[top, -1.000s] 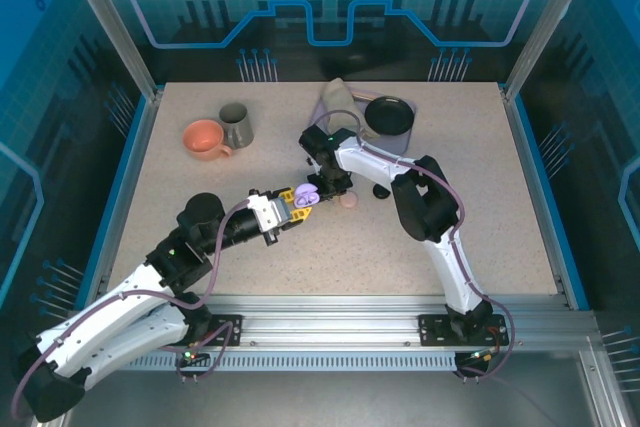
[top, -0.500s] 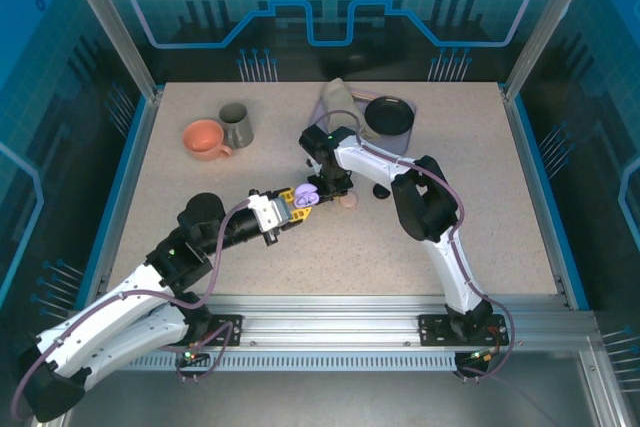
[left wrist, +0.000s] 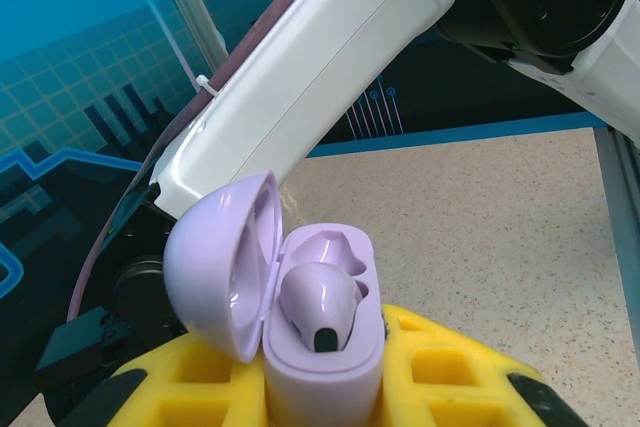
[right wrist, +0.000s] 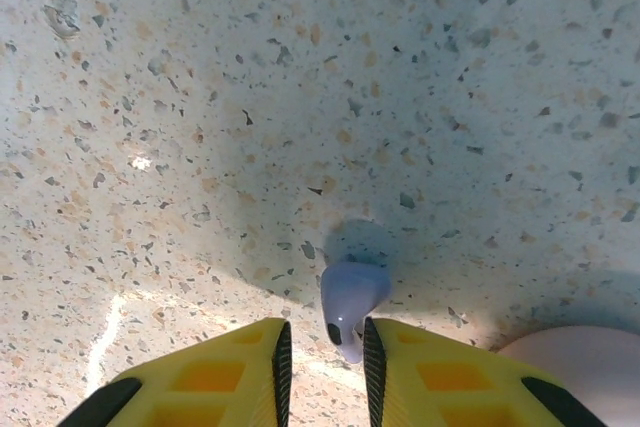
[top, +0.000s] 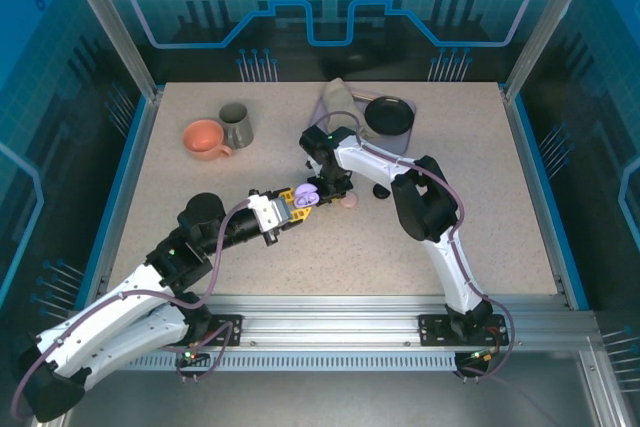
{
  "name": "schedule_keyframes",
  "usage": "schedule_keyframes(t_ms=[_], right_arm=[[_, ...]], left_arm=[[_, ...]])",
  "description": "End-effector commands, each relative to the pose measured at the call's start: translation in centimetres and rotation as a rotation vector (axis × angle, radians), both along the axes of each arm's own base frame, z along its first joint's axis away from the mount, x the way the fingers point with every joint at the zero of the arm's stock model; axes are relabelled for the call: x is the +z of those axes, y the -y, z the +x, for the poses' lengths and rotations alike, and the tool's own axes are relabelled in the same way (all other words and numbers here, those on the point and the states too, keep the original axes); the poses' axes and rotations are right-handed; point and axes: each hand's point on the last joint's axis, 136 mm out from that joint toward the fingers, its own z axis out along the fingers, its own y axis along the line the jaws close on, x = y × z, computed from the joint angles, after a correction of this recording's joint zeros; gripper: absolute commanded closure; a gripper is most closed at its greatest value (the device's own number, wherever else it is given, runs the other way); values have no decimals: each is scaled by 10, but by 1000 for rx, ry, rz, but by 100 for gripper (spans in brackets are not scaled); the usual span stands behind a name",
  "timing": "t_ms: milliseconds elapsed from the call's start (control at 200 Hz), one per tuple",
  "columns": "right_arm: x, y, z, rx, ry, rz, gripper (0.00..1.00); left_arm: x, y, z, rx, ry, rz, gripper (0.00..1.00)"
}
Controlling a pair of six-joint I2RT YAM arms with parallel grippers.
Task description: Insert wireless bluetooth earbuds into charging case
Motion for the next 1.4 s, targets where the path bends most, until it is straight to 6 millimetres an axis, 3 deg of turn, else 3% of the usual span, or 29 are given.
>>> schedule_keyframes(t_ms=[0,300,330,490,805,1396], right_arm=[[2,0,-6,16,-20,-22,70],[10,0,9,28,33,-57,66],[-1,1,9,32,15,-76,65],[-7,1,15,41,23,-94,64],[-19,2,10,71,-13,-129,64],[-21,2,-6,120,-38,-176,66]], left_arm=[[8,0,-2,2,33,-4,100],[7,-1,-2,3,35,-3,100],[7,-1,-2,3,34,-2,100],[7,-2,-2,5,34,-1,100],[7,-1,-2,3,34,-2,100],[6,-2,-3,4,31,-2,100]])
